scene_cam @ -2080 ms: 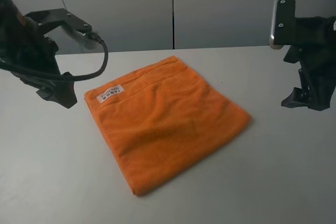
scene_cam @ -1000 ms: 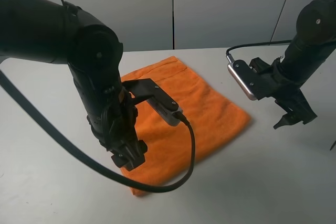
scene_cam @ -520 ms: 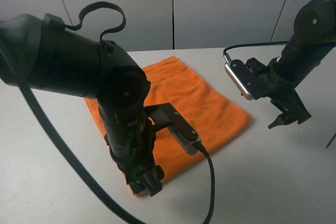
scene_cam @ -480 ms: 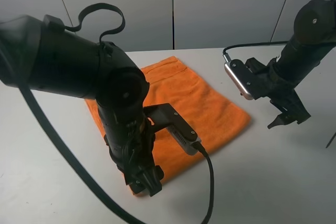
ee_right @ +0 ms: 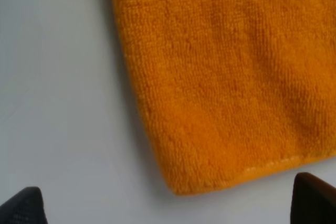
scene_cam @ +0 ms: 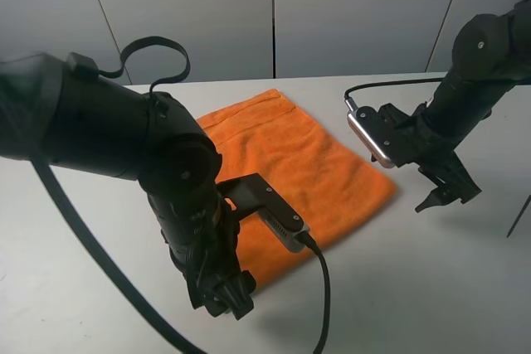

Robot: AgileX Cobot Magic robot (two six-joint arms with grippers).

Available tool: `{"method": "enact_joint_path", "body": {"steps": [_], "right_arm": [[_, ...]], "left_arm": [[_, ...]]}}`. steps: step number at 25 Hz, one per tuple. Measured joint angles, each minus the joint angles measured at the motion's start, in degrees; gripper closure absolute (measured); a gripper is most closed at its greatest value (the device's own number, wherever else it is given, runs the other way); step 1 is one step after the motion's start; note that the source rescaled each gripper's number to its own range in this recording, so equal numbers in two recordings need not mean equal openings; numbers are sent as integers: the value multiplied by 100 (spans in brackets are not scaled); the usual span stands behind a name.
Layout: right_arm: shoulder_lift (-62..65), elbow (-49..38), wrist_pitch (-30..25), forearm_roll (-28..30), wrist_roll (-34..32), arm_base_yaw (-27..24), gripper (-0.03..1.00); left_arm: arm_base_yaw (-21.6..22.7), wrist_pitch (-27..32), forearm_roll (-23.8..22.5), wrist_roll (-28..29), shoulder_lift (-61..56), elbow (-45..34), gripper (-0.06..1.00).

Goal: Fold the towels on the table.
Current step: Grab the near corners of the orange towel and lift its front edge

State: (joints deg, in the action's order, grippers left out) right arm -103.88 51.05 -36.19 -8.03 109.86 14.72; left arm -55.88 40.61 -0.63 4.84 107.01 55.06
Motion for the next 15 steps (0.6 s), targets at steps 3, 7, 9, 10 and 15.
{"method": "enact_joint_path", "body": {"steps": [3, 7, 9, 10, 15], "right_arm": [[-140, 102, 5, 0, 23, 132, -3], [-320, 332, 31, -49, 23, 248, -3], [-358, 379, 31, -49, 23, 248, -3], [-369, 379, 31, -49, 23, 248, -3], [-369, 390, -26, 38, 25, 248, -3]], "left_arm": [[0, -159, -10, 59, 0, 0, -5], [0, -173, -10, 70, 0, 0, -5], [-28, -139, -25, 79, 0, 0, -5], [-75, -128, -35, 79, 0, 0, -5], [-472, -104, -160, 288, 0, 0, -5]]}}
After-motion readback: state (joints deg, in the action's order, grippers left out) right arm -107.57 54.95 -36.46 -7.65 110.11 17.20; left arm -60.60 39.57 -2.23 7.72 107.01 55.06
